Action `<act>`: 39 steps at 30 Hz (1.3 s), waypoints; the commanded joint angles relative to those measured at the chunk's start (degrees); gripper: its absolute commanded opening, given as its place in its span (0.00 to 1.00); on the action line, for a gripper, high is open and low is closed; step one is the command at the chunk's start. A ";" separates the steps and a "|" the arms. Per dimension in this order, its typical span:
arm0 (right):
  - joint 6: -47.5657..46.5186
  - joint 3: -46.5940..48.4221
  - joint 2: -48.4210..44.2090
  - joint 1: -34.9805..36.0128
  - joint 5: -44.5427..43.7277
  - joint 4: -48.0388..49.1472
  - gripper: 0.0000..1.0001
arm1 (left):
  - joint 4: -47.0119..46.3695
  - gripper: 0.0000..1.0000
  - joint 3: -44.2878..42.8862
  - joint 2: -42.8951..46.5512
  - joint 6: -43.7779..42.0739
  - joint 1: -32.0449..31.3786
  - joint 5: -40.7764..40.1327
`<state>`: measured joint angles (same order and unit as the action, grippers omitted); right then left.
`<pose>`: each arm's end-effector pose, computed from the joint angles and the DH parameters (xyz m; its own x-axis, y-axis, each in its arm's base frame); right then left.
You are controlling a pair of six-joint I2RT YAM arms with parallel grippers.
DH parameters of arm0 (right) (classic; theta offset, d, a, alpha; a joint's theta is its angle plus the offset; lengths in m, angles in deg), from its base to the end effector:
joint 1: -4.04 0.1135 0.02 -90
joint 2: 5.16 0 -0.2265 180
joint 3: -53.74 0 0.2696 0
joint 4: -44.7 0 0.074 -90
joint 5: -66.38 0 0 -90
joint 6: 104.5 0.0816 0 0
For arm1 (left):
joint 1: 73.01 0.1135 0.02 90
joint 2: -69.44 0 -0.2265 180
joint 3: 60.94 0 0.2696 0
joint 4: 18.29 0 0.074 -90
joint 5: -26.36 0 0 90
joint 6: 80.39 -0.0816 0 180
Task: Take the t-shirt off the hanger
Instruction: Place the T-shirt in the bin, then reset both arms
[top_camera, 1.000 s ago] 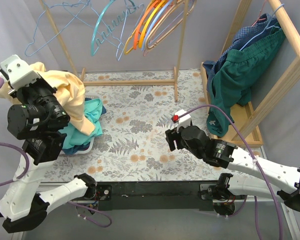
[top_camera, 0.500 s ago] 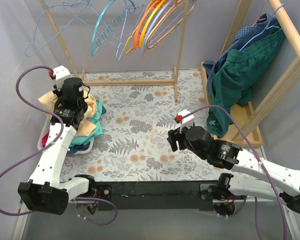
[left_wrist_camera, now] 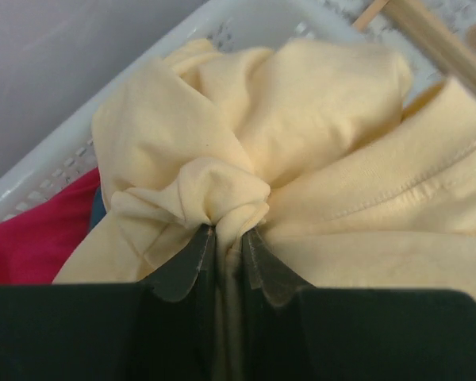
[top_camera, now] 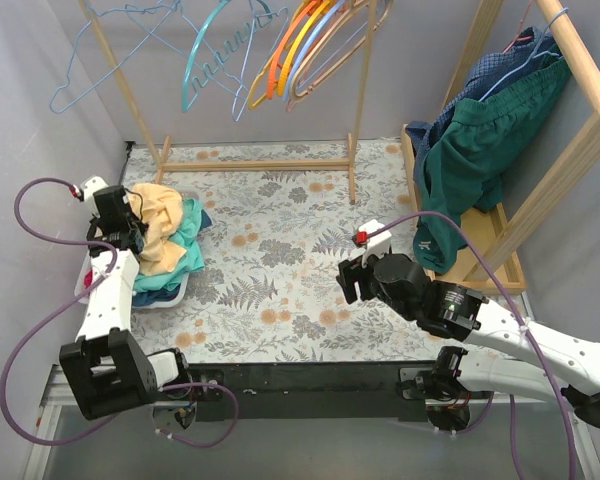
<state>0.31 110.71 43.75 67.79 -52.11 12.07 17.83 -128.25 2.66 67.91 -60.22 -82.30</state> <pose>0.1546 0.2255 0.2614 -0.3302 -0.1617 -0.9299 -0.5296 0.8473 0.0407 0.3095 0.0970 0.2361 0.0961 -0.8048 -0.5857 -0.7264 0.3456 -0.5940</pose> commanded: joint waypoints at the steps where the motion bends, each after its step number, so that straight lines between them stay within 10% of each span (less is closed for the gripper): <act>1: 0.92 0.09 -1.53 -0.20 -1.30 0.00 0.75 | -1.20 0.00 8.39 -4.58 1.81 2.32 10.39; 3: 1.89 0.35 -1.71 -0.20 -1.48 -0.53 0.75 | -0.33 0.02 7.88 -7.21 1.99 2.67 10.83; 6: 2.94 0.62 -2.41 -0.20 -1.66 -0.88 0.74 | 2.30 0.61 5.33 -9.15 2.17 2.58 10.83; 10: 3.21 0.62 -3.64 -0.20 -2.27 -0.36 0.74 | 5.90 0.98 0.86 -5.82 2.25 2.67 10.04; 24: 4.44 1.14 -3.65 -0.20 -4.20 -2.64 0.75 | 21.99 0.98 -18.49 3.67 0.67 2.67 6.17; 31: 4.35 5.97 0.92 -0.82 -5.08 -7.55 0.88 | 21.93 0.98 -15.60 11.48 3.04 0.39 27.96; 39: 3.21 6.77 4.96 -10.74 5.36 -7.49 0.98 | 19.20 0.98 -13.83 15.01 3.65 -11.91 26.04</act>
<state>3.94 115.45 47.09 61.14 -52.33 4.22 38.14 -141.67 18.59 70.58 -67.49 -57.18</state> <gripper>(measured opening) 0.982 0.982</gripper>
